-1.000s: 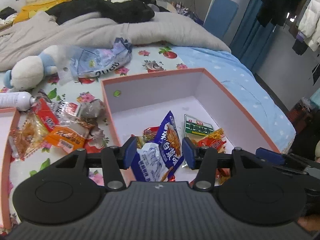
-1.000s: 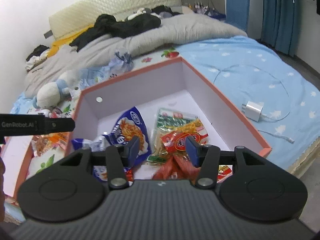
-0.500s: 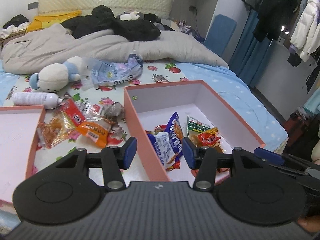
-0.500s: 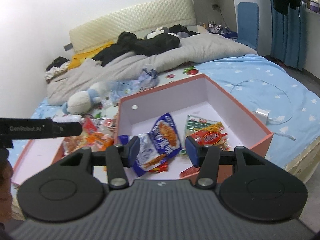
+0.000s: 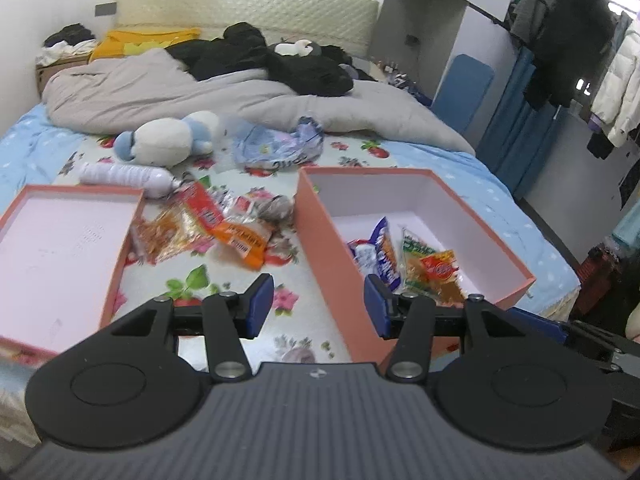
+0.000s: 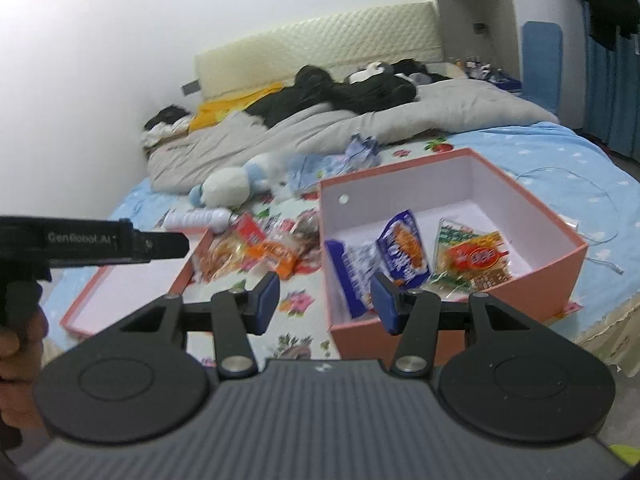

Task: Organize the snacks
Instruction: 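Withdraw both tools from the deep pink box toward the pile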

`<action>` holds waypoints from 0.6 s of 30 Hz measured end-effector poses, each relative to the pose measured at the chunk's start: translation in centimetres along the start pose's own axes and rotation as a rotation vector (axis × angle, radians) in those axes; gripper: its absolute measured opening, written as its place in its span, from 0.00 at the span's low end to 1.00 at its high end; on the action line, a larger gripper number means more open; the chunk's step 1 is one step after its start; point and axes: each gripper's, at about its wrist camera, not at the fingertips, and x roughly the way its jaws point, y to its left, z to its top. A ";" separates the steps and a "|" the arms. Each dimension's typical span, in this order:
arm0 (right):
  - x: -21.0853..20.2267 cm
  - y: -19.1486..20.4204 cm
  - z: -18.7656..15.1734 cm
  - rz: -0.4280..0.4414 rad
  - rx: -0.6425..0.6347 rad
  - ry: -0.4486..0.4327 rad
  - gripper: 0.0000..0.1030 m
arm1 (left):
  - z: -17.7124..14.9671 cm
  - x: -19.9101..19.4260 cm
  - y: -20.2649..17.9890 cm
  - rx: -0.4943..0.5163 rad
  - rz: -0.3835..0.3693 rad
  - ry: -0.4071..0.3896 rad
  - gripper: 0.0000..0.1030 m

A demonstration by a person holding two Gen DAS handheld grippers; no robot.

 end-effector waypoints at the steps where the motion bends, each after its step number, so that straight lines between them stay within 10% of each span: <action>1: 0.1 0.3 -0.3 0.005 -0.006 0.007 0.51 | -0.4 -0.2 0.2 0.000 0.003 0.004 0.54; 18: 3.3 3.8 -0.8 0.066 -0.030 0.027 0.51 | -2.4 2.8 5.4 -0.059 0.014 0.115 0.54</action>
